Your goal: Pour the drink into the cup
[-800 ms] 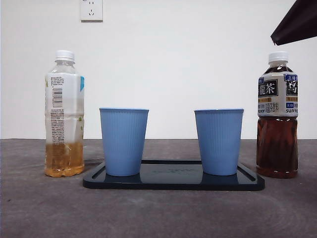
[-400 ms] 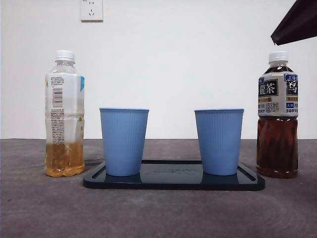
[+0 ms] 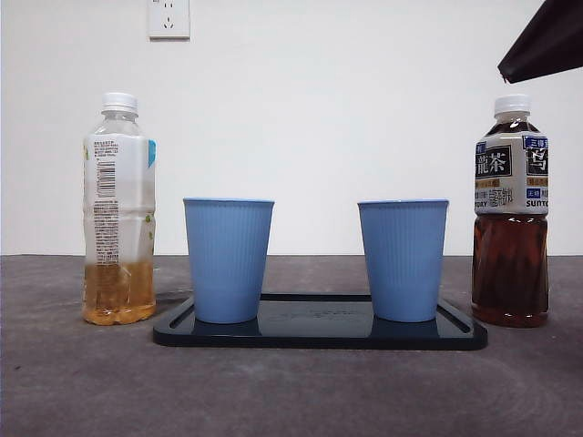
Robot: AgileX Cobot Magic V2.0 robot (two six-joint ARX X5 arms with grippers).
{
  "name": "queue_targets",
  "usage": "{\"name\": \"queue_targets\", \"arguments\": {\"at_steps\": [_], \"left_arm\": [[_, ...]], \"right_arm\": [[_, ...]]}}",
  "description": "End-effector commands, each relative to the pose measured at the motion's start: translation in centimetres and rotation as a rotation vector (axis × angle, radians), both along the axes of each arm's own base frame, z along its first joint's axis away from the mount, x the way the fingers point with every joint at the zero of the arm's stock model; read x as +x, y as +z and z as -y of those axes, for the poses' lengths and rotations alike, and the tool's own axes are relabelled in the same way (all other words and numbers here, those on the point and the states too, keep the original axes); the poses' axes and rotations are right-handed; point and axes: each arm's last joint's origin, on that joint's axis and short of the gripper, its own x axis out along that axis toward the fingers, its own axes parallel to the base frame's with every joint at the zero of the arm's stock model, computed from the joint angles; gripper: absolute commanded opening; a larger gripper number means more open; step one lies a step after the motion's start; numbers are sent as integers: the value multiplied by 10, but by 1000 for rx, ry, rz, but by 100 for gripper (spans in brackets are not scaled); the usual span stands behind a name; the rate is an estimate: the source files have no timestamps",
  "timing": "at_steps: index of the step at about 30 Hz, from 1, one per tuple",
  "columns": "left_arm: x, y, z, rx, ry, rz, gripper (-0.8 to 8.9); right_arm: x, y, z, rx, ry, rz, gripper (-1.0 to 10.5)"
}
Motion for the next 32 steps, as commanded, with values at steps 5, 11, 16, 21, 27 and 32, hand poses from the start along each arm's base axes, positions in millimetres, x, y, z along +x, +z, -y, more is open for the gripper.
{"name": "queue_targets", "arguments": {"at_steps": [5,11,16,21,27,32], "left_arm": [[1,-7,0,9,2,-24,7],[1,-7,0,8,2,-24,7],[1,-7,0,8,2,-24,7],[1,-7,0,8,2,-24,7],[1,-7,0,8,2,-24,7],[1,-7,0,8,2,-24,7]], "right_arm": [[0,5,-1,11,8,14,6],[0,6,-1,-7,19,48,6],[-2,14,10,-68,-59,236,6],[-4,13,34,-56,-283,382,6],[-6,-7,56,-77,-557,548,6],[-9,-37,67,-73,-686,655,6]]}}
